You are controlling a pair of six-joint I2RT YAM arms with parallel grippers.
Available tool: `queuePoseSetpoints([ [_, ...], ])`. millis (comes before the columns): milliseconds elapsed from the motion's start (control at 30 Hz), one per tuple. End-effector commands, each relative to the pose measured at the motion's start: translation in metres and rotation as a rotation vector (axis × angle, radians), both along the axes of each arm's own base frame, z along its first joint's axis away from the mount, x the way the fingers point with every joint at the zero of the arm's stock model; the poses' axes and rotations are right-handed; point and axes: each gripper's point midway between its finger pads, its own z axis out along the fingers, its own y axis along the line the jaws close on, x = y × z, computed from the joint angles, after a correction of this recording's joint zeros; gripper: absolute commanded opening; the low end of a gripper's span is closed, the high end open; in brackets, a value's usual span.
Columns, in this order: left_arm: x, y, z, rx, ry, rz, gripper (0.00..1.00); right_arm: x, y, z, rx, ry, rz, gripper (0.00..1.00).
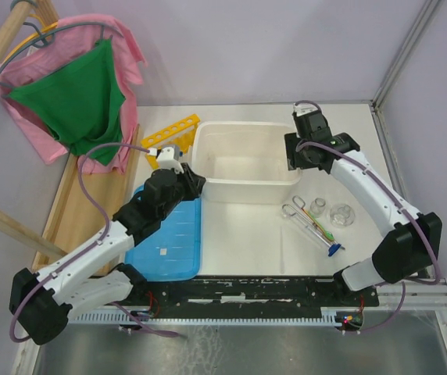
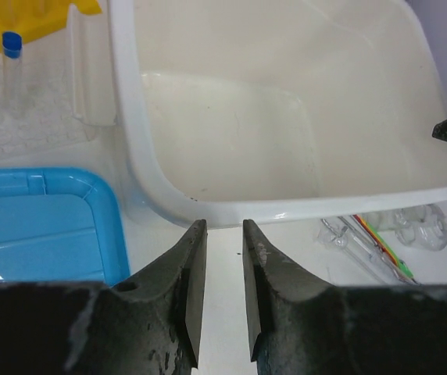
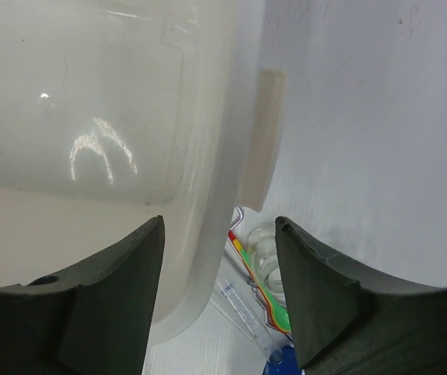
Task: Organize the chemistry lab equipment
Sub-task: Move the storage box to the center of the board, then pick up the chemistry item at the center of the board.
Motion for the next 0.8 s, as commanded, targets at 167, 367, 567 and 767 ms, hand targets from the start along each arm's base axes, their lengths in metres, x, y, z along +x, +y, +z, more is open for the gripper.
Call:
queuePoseSetpoints([
  [167,0.018,0.008,0.098,-0.054,-0.210,0.068,0.34,-0.020,-0.032,0.114,0.052,-0.312,-0.110,0.65],
  [367,0.073,-0.026,0.142,0.001,-0.210,0.064,0.35,-0.035,-0.050,0.100,0.035,-0.295,-0.196,0.59],
  [567,0.180,-0.042,0.110,-0.017,-0.032,0.094,0.34,-0.034,-0.058,0.056,0.038,-0.076,-0.272,0.56],
  [767,0.256,-0.031,0.101,0.011,0.109,0.167,0.32,-0.053,-0.072,0.094,0.090,-0.066,-0.384,0.52],
])
